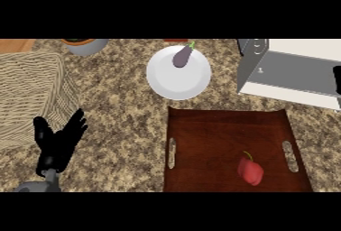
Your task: Pick the lemon from the tray and place it in the tiered shelf
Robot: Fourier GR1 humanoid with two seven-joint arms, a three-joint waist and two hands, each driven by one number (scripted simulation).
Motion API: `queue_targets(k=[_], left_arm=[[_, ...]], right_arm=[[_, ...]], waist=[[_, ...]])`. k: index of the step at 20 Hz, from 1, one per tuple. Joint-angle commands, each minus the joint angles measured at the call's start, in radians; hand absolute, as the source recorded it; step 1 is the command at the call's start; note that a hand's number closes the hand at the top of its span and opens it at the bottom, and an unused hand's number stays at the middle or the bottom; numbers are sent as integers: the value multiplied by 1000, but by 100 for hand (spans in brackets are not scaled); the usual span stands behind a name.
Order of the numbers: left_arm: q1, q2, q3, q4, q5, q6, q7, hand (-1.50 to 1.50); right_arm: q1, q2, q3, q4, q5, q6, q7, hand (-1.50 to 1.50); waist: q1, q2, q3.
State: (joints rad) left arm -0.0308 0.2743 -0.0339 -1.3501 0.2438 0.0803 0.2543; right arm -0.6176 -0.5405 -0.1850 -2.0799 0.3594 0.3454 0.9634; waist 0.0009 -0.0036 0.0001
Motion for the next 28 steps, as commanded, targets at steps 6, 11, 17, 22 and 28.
queue_targets(k=[6,11,17,22,28], left_arm=[[18,-18,-8,3,-26,-17,-10,0],[-43,-53,-20,20,-42,8,24,0],[-3,4,36,8,-14,-59,13,0],[-46,-14,37,38,-33,-51,14,0],[-7,-20,31,-50,-39,-45,76,0]], right_arm=[[-260,-180,-146,339,-66,67,-29,150],[-303,-226,-140,613,-11,24,-249,150],[-337,-263,-111,788,-12,71,-388,150],[-409,-265,-41,970,97,2,-526,150],[-373,-204,-27,1027,153,-102,-600,150]], waist=[[8,3,-1],[17,10,-1],[16,7,0],[22,11,-1],[14,6,0]])
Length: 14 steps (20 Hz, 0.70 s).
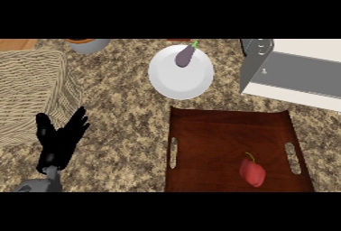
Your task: Pick the lemon from the tray and place it in the tiered shelf
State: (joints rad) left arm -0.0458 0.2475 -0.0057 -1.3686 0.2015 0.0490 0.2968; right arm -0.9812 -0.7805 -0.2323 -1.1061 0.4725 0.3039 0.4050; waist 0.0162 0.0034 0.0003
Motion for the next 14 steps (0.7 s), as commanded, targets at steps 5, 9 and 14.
queue_targets(k=[5,9,14], left_arm=[[-37,-26,9,62,-25,1,-16,0],[61,-41,-16,-40,-36,4,-12,0],[-4,-2,47,49,-9,-47,-32,0]], right_arm=[[-48,18,16,220,85,-117,-175,150],[-144,-7,8,352,102,-112,-227,150],[-148,-8,-10,397,99,-131,-307,150]], waist=[[-4,1,0],[9,1,0],[-2,0,-1]])
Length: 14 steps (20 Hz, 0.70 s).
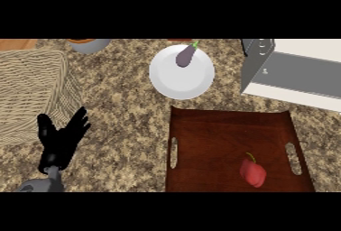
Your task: Pick the lemon from the tray and place it in the tiered shelf
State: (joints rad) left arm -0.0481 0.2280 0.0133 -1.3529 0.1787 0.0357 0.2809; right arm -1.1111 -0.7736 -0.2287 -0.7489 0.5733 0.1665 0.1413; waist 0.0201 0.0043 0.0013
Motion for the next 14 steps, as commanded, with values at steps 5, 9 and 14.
queue_targets(k=[5,9,14], left_arm=[[-3,-1,9,-2,-4,-18,19,0],[-15,-34,3,21,-19,3,-8,0],[17,-12,26,37,-8,-33,-47,0]], right_arm=[[-82,17,34,92,53,3,-21,150],[-42,-1,-49,148,3,-44,-55,150],[-64,12,-141,132,-79,-89,13,-150]], waist=[[-3,-2,-2],[-5,0,-1],[-12,-4,-2]])
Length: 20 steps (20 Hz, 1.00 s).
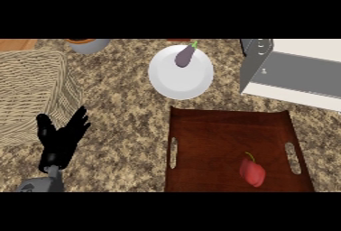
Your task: Pick the lemon from the tray and place it in the tiered shelf
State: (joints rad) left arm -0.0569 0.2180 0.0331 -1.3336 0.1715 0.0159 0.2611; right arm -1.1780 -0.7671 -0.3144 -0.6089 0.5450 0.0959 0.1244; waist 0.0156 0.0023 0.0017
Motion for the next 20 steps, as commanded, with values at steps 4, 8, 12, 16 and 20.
queue_targets(k=[4,8,12,16,20], left_arm=[[25,40,28,-31,23,-33,36,0],[33,-26,-24,-45,-21,22,40,0],[47,-16,12,9,-7,-6,-35,0],[-4,-38,-14,-4,-42,38,7,0],[22,21,36,21,8,-40,1,0]], right_arm=[[2,10,-155,13,-145,-49,12,-150],[-70,23,-213,47,-205,-77,54,-150],[-64,-14,-281,43,-261,-124,43,-150],[-94,-145,-292,101,-230,-164,58,-150],[-4,-176,-329,89,-243,-238,49,-150]], waist=[[-5,-5,-1],[6,0,-1],[-2,2,-2],[5,8,-1],[-8,3,-1]])
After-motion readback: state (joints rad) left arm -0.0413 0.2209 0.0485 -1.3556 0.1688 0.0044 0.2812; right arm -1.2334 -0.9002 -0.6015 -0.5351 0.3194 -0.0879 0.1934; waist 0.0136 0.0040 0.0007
